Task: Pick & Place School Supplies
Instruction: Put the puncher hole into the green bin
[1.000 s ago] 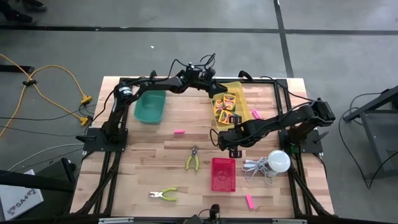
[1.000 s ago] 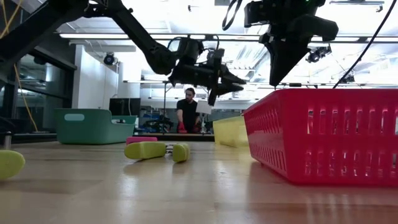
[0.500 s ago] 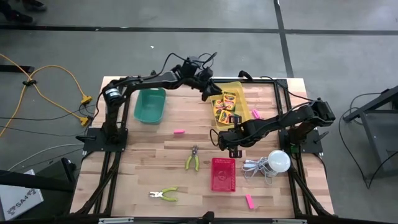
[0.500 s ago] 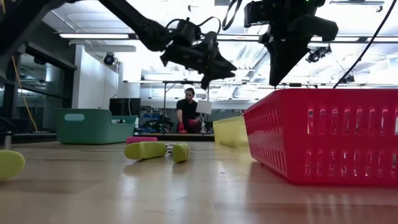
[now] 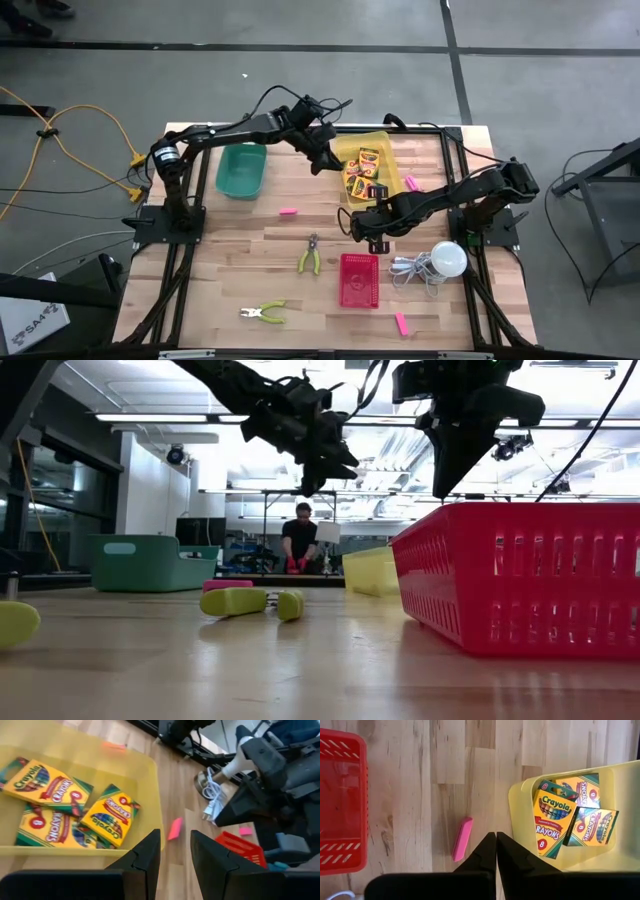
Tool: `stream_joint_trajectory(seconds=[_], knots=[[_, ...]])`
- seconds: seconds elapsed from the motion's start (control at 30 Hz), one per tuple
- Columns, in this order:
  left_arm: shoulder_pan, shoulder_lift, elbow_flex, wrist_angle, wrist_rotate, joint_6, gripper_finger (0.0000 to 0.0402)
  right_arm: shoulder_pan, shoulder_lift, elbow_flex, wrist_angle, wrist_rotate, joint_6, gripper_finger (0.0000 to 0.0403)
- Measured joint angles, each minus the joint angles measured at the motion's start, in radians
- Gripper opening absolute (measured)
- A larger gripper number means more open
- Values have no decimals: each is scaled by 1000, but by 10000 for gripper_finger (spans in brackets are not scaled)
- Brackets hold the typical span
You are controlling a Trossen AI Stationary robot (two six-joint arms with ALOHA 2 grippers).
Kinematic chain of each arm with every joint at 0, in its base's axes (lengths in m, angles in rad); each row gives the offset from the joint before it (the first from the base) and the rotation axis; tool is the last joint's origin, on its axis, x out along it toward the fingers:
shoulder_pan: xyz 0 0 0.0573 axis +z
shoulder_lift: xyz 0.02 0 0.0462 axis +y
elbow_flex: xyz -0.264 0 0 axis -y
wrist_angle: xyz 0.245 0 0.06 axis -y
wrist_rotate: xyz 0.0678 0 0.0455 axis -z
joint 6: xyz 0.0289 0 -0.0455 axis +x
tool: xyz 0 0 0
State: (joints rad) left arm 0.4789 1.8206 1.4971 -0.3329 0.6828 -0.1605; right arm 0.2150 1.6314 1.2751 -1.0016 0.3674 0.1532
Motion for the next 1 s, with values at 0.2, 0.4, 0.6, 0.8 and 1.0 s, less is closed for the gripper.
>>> stream_joint_trajectory(seconds=[0.2,0.4,0.6,0.8,1.0], knots=[[11,0,0,-1,54,10,105,0,0,0,0,0,0,2],[50,0,0,-9,168,-35,105,0,0,0,-1,0,-1,2],[63,0,0,-131,176,78,105,-12,0,0,-1,-1,-8,2],[38,0,0,-208,249,199,105,-30,0,0,-1,-3,-11,2],[37,-3,0,-308,272,267,105,-40,0,0,-5,-4,-11,2]])
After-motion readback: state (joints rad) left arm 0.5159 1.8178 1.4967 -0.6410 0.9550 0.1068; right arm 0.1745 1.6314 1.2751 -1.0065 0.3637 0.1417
